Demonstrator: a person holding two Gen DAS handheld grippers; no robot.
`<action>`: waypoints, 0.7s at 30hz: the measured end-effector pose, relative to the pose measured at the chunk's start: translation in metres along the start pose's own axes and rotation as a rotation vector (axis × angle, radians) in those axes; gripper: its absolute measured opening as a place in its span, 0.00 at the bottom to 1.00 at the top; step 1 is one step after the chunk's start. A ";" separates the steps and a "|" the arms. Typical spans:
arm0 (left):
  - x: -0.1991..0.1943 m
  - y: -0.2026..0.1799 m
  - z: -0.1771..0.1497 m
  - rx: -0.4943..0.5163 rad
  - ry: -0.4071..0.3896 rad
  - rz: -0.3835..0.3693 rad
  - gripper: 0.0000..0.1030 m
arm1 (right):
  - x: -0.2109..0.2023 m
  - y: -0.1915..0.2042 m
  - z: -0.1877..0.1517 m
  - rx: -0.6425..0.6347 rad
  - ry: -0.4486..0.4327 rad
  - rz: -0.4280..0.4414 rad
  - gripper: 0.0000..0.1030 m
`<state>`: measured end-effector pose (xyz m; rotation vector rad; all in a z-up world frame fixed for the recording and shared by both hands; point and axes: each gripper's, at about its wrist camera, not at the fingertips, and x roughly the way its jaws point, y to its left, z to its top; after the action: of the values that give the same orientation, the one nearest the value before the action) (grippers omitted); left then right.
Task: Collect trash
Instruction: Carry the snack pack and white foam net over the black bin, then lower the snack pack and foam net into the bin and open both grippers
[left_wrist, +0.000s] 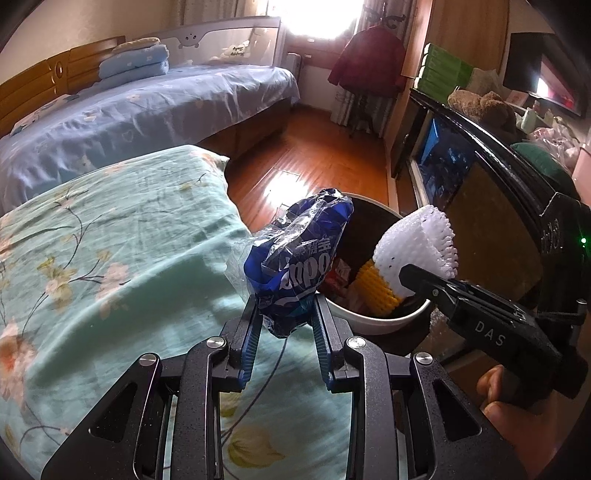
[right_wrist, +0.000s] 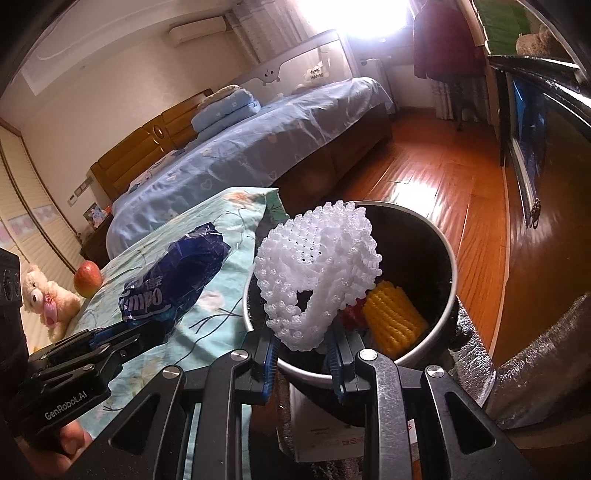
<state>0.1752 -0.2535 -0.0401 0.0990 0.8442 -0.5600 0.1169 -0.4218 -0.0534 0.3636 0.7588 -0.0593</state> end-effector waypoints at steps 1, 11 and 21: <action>0.001 0.000 0.001 0.001 0.000 -0.001 0.25 | 0.000 -0.002 0.000 0.002 0.001 -0.002 0.23; 0.011 -0.008 0.008 0.013 0.012 -0.009 0.25 | 0.008 -0.010 0.006 0.009 0.012 -0.022 0.23; 0.018 -0.016 0.014 0.031 0.018 -0.005 0.25 | 0.014 -0.015 0.011 -0.002 0.025 -0.038 0.23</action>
<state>0.1862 -0.2793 -0.0417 0.1298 0.8533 -0.5779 0.1320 -0.4383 -0.0598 0.3489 0.7907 -0.0903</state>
